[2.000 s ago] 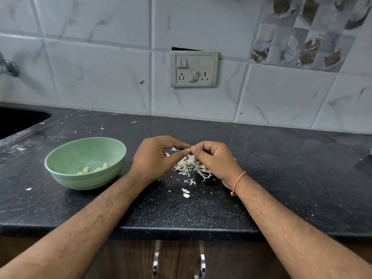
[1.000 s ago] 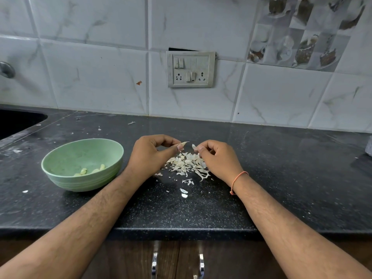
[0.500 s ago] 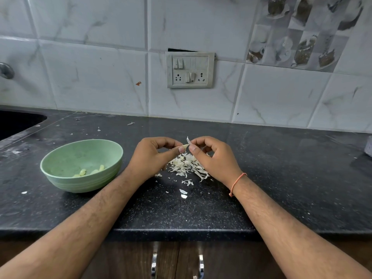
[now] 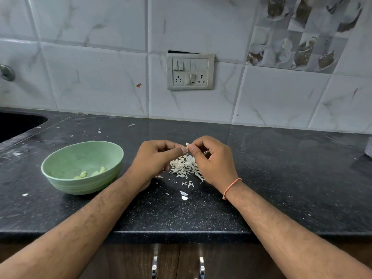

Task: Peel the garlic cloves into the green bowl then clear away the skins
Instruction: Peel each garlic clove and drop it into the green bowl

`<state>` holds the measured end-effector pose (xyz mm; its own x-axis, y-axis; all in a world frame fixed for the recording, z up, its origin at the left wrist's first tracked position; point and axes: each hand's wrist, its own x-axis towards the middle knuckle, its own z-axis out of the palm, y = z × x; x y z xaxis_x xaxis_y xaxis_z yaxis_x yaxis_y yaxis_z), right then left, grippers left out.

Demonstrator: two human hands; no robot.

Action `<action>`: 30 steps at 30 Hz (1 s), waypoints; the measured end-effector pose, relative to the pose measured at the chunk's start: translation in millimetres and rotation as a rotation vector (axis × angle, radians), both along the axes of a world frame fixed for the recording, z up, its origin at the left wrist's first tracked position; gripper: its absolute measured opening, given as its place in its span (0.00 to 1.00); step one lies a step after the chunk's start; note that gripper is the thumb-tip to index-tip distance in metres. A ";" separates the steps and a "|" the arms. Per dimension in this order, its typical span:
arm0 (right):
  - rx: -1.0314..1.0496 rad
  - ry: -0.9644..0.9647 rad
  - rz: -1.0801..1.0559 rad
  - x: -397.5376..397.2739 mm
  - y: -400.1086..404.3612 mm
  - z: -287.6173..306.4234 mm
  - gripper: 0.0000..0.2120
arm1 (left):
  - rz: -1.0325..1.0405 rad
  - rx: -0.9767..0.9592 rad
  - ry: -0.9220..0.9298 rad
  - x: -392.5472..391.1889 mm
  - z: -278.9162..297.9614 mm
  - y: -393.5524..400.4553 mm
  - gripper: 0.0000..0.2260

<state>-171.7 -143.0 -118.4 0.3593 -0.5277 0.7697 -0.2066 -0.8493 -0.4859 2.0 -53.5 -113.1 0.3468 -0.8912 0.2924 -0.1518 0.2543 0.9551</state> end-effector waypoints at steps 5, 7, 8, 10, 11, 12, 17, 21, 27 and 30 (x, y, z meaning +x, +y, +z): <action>0.264 -0.143 0.134 2.0 -2.1 -2.3 0.06 | -0.100 0.066 0.128 -4.4 -0.9 0.9 0.05; 0.275 -0.150 0.152 3.7 -2.8 -3.6 0.07 | -0.111 0.071 0.148 -5.4 -0.3 0.5 0.06; 0.264 -0.145 0.152 4.6 -1.8 -3.6 0.07 | -0.108 0.066 0.160 -5.8 -0.1 0.1 0.06; 0.208 -0.128 0.140 6.5 1.9 -3.0 0.07 | -0.101 0.044 0.192 -6.0 -0.5 -0.7 0.06; 0.177 -0.123 0.130 7.1 4.0 -2.5 0.06 | -0.100 0.032 0.207 -6.4 -0.9 -1.1 0.05; 0.143 -0.120 0.115 7.6 5.4 -2.1 0.06 | -0.104 0.021 0.224 -7.2 -1.1 -1.4 0.04; -0.004 -0.087 0.030 10.6 8.8 -2.7 0.06 | -0.138 -0.007 0.375 -10.7 -5.1 -3.0 0.03; -0.082 -0.033 0.016 11.6 9.7 -4.6 0.06 | -0.165 0.000 0.479 -9.4 -7.5 -6.2 0.01; -0.123 0.011 0.025 12.2 10.3 -4.1 0.06 | -0.145 -0.016 0.532 -8.5 -3.4 -8.3 0.05; -0.062 -0.059 0.019 9.7 6.5 -1.3 0.05 | -0.141 -0.027 0.495 -8.8 -3.0 -9.0 0.07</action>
